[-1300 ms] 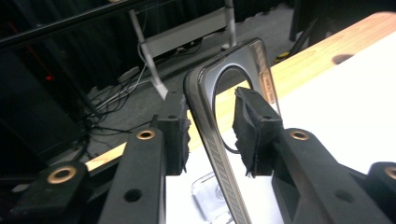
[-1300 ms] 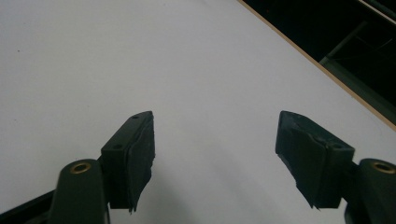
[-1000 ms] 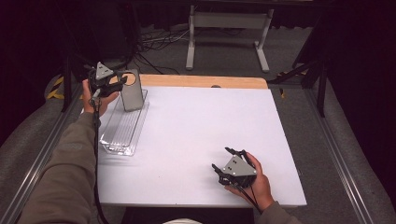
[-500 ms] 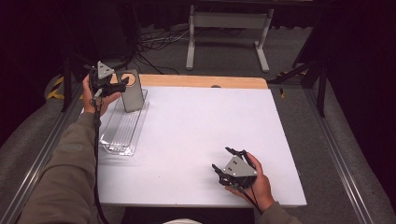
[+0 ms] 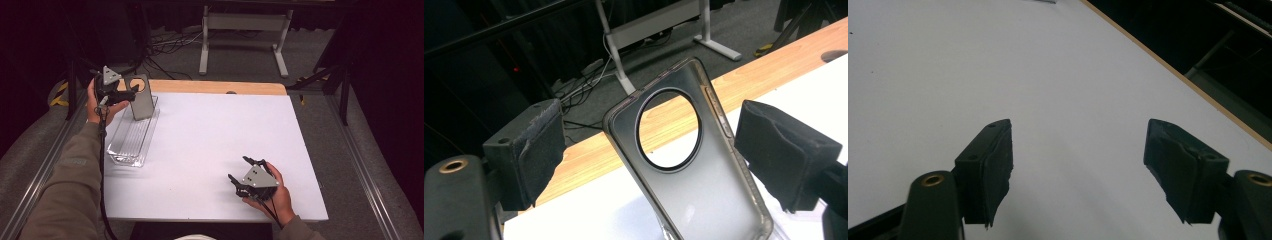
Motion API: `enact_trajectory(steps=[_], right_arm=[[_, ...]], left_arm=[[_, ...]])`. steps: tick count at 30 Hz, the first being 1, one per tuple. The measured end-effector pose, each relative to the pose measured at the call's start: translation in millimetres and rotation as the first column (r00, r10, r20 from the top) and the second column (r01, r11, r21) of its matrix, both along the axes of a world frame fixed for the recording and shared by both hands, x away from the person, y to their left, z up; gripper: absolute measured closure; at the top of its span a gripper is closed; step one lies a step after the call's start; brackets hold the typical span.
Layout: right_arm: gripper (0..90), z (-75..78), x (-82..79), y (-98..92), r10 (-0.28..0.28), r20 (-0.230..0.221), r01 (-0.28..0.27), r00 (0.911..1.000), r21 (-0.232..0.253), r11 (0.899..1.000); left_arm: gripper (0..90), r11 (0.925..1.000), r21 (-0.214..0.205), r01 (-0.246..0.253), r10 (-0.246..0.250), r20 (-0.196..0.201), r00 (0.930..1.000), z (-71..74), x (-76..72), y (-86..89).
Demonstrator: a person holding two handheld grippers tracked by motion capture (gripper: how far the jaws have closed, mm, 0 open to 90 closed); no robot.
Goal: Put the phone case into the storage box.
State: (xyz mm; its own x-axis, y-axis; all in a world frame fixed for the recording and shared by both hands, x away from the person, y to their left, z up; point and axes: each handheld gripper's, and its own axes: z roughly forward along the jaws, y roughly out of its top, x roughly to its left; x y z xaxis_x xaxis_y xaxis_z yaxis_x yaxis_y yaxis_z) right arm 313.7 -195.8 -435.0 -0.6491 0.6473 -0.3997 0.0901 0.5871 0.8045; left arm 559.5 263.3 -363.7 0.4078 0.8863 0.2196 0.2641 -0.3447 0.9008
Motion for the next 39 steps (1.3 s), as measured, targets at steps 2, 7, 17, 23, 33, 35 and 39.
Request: enact_trajectory(steps=[2, 7, 17, 23, 33, 35, 39], right_arm=[[28.9, 0.9, 1.0, -1.2, 0.001, 0.002, -0.001, 1.0, 0.004, 1.0], [28.9, 2.7, 2.4, -2.8, 0.002, 0.004, -0.002, 1.0, 0.017, 1.0], [28.7, 2.8, 4.2, -4.6, -0.013, 0.001, 0.013, 0.9999, 0.025, 1.0], [28.6, 2.7, 4.3, -4.5, -0.015, 0.0, 0.015, 0.9999, 0.027, 1.0], [27.5, 4.0, 4.2, -5.0, -0.017, 0.005, 0.017, 0.9998, 0.037, 0.999], [27.5, 4.3, 4.0, -5.2, -0.016, 0.006, 0.016, 0.9999, 0.038, 0.999], [27.4, 4.9, 3.6, -5.2, -0.016, 0.008, 0.016, 0.9998, 0.04, 0.999]], left_arm=[[12.0, 1.0, -0.005, -0.002, 0.002, 0.003, 1.0, 0.9, -1.5, 0.9], [9.3, 1.0, -0.009, 0.004, -0.004, 0.006, 1.0, 1.9, -8.5, 2.3], [5.0, 0.9989, -0.027, 0.037, -0.037, 0.006, 0.9993, 0.0, -20.8, -1.5], [4.8, 0.9968, -0.041, 0.068, -0.067, 0.028, 0.9973, 2.7, -32.7, -1.6], [4.4, 0.992, -0.067, 0.107, -0.104, 0.052, 0.9933, 0.9, -50.8, -0.1], [4.4, 0.9913, -0.073, 0.109, -0.105, 0.058, 0.9928, -0.1, -54.1, -0.2], [4.4, 0.9874, -0.084, 0.134, -0.128, 0.074, 0.989, -0.1, -64.1, -1.9]])
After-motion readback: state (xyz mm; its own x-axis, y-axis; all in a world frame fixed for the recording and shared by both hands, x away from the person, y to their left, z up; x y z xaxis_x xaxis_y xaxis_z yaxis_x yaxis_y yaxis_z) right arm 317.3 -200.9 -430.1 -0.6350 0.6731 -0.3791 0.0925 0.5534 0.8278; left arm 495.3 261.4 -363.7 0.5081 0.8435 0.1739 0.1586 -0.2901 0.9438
